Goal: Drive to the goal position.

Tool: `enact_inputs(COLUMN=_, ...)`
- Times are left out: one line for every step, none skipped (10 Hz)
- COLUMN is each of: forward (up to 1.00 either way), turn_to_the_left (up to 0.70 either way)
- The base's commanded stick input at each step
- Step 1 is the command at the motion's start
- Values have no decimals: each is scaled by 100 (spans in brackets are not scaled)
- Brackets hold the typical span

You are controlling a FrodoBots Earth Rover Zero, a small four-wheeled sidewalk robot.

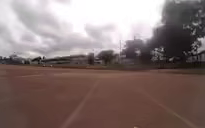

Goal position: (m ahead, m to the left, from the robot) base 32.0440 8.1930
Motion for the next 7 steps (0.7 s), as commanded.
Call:
enact_inputs(forward=70, turn_to_the_left=0)
enact_inputs(forward=70, turn_to_the_left=0)
enact_inputs(forward=70, turn_to_the_left=0)
enact_inputs(forward=70, turn_to_the_left=0)
enact_inputs(forward=70, turn_to_the_left=0)
enact_inputs(forward=70, turn_to_the_left=0)
enact_inputs(forward=70, turn_to_the_left=0)
